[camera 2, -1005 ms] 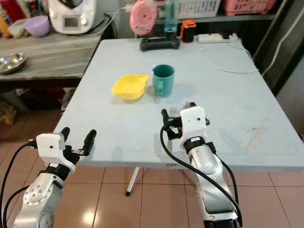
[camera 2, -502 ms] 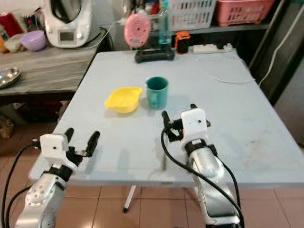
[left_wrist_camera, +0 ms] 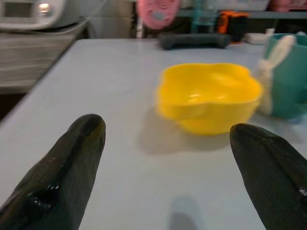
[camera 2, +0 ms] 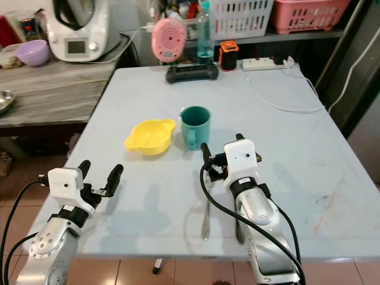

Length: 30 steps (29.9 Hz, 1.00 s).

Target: Setting the table

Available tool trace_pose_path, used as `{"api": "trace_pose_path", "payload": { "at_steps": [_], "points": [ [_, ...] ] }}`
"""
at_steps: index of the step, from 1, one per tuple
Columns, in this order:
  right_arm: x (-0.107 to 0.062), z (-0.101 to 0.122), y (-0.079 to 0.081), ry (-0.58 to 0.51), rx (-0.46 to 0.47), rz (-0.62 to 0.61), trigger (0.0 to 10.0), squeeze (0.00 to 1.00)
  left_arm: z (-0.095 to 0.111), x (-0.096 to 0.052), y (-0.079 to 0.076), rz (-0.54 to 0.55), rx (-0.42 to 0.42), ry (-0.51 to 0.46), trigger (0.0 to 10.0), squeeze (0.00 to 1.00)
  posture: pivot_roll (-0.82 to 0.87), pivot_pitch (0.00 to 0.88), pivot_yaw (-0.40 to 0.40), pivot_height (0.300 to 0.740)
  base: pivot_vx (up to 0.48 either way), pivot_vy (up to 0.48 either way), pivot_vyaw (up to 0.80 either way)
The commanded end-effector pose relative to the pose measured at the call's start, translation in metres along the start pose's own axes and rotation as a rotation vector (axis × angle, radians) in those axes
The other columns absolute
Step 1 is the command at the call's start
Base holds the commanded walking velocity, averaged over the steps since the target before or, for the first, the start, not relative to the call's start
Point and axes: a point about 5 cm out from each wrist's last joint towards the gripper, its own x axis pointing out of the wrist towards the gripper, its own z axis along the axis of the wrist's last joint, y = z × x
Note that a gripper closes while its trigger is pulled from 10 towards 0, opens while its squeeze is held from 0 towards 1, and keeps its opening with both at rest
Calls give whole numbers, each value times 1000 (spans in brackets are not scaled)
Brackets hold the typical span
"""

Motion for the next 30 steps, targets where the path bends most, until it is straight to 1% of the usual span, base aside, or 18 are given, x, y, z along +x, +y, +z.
{"api": "trace_pose_path", "payload": {
  "at_steps": [1, 3, 6, 13, 16, 18, 20, 25, 26, 30],
  "points": [
    [0, 5, 2, -20, 5, 11, 10000, 0, 2, -2, 3, -5, 15, -1, 10000, 0, -101, 81, 88, 740, 345, 0, 0],
    [-1, 4, 2, -17, 4, 18, 10000, 0, 3, -2, 3, -5, 12, -2, 10000, 0, -102, 83, 89, 740, 338, 0, 0],
    [-6, 3, 4, -13, 2, 56, 10000, 0, 4, -1, 4, 8, 4, -8, 10000, 0, -105, 86, 92, 740, 0, 0, 0],
    [-11, 1, 3, -6, -7, 71, 10000, 0, 12, 6, 3, 1, -22, -23, 10000, 0, -117, 104, 105, 740, 0, 0, 0],
    [-14, 1, 5, -5, -10, 88, 10000, 0, 21, 13, 0, -2, -85, -30, 10000, 0, -121, 110, 110, 740, 0, 0, 0],
    [-17, 2, 7, -8, -5, 110, 10000, 0, 29, 22, -5, -19, -117, -44, 10000, 0, -125, 114, 112, 740, 0, 0, 0],
    [-19, 3, 8, -10, -1, 123, 10000, 0, 33, 27, -6, -25, -141, -49, 10000, 0, -131, 116, 115, 740, 0, 0, 0],
    [-25, 5, 10, -11, 17, 170, 10000, 0, 36, 37, -6, -27, -173, -36, 10000, 0, -144, 121, 122, 740, 0, 0, 0],
    [-28, 6, 9, -12, 15, 179, 10000, 0, 38, 41, -7, -40, -170, -26, 10000, 0, -151, 126, 128, 740, 0, 0, 0],
    [-29, 6, 10, -10, 24, 186, 10000, 0, 39, 43, -8, -48, -178, -23, 10000, 0, -155, 127, 130, 740, 0, 0, 0]
  ]
}}
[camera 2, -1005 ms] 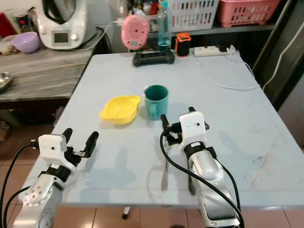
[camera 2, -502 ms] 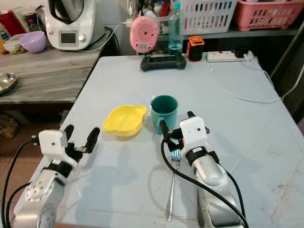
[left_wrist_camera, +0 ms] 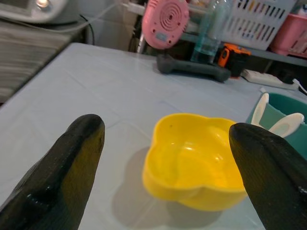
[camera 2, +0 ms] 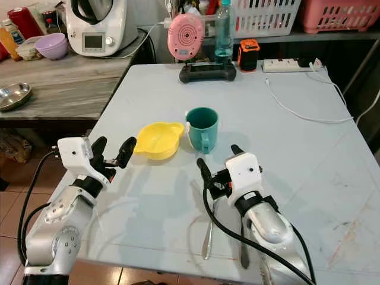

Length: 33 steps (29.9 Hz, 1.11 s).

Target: Setting the table

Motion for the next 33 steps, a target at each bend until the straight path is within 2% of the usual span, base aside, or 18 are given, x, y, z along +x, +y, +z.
{"api": "trace_pose_path", "payload": {
  "at_steps": [1, 5, 13, 24, 26, 27, 28, 29, 30, 31, 33],
  "points": [
    [-2, 5, 4, -14, 9, 21, 10000, 0, -1, 1, 5, 14, -8, 26, 10000, 0, -162, 129, 135, 740, 0, 0, 0],
    [-6, 8, 7, -11, 22, 40, 10000, 0, -10, 12, 6, 3, -71, 126, 10000, 0, -173, 132, 146, 740, 0, 0, 0],
    [-8, 8, 11, -9, 24, 56, 10000, 0, -9, 24, 13, 25, -95, 163, 10000, 0, -183, 136, 163, 740, 0, 0, 0],
    [-8, 9, 16, -6, 20, 76, 10000, 0, -7, 35, 17, 34, -230, 256, 10000, 0, -181, 135, 166, 740, 0, 0, 0],
    [-7, 9, 16, -6, 20, 77, 10000, 0, -8, 35, 17, 37, -241, 288, 7098, 0, -178, 133, 167, 740, 0, 0, 0],
    [-7, 9, 16, -6, 20, 77, 10000, 0, -8, 35, 17, 37, -241, 288, 7098, 0, -178, 133, 167, 740, 0, 0, 0],
    [-7, 9, 17, -6, 21, 80, 10000, 0, -9, 35, 18, 42, -247, 305, 2078, 0, -176, 132, 167, 740, 0, 0, 0],
    [-7, 9, 17, -6, 21, 81, 10000, 0, -9, 35, 18, 45, -251, 309, 2078, 0, -176, 132, 167, 740, 0, 0, 0],
    [-7, 9, 17, -5, 21, 82, 10000, 0, -9, 35, 19, 51, -258, 314, 627, 0, -174, 133, 167, 740, 0, 0, 0],
    [-7, 9, 18, -4, 23, 85, 10000, 0, -10, 34, 19, 51, -266, 317, 0, 0, -174, 133, 168, 740, 0, 0, 0],
    [-7, 9, 19, -3, 26, 95, 10000, 0, -10, 34, 20, 55, -277, 324, 0, 0, -172, 133, 168, 740, 0, 0, 0]
  ]
}}
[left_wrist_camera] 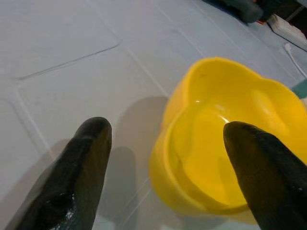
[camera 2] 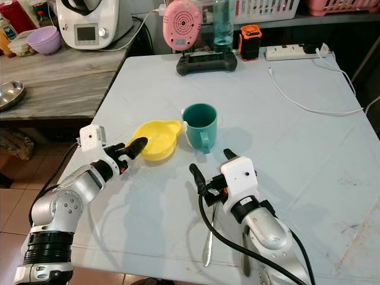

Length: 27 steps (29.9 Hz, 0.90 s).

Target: Setting the table

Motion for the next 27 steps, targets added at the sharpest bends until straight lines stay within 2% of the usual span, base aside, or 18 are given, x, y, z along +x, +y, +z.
{"api": "trace_pose_path", "payload": {
  "at_steps": [1, 12, 27],
  "points": [
    [0, 5, 7, -17, 1, 35, 10000, 0, 1, -2, 8, 34, -8, 14, 0, 0, -171, 132, 168, 740, 0, 0, 0],
    [3, 6, 9, -26, 17, 67, 10000, 0, 3, -1, 6, 31, -32, 45, 0, 0, -165, 126, 166, 740, 0, 0, 0],
    [6, 5, 9, -26, 24, 79, 10000, 0, 6, -4, 9, 61, -67, 39, 0, 0, -154, 123, 158, 740, 0, 0, 0]
  ]
}}
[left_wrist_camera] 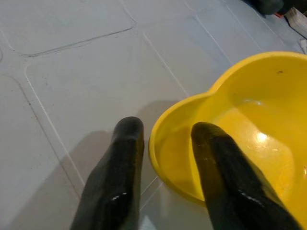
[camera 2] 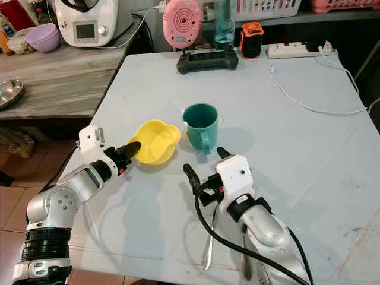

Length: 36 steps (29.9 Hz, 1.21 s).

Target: Setting the table

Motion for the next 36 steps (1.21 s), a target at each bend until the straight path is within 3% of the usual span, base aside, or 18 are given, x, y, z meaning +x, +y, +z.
{"api": "trace_pose_path", "payload": {
  "at_steps": [1, 29, 34, 36],
  "points": [
    [1, 1, 3, -6, 9, 16, 10000, 0, 5, -4, 7, 32, -10, -14, 0, 0, -154, 123, 158, 740, 0, 0, 0],
    [7, -1, 3, -1, 23, 62, 10000, 0, 9, -8, 9, 87, -42, -69, 0, 0, -144, 112, 137, 740, 0, 0, 0],
    [7, -1, 2, 0, 24, 65, 10000, 0, 19, -18, 15, 152, -14, -144, 0, 0, -140, 110, 134, 740, 0, 0, 0],
    [7, -2, 1, 1, 23, 63, 10000, 0, 26, -31, 19, 187, 60, -221, 0, 0, -131, 110, 131, 740, 0, 0, 0]
  ]
}}
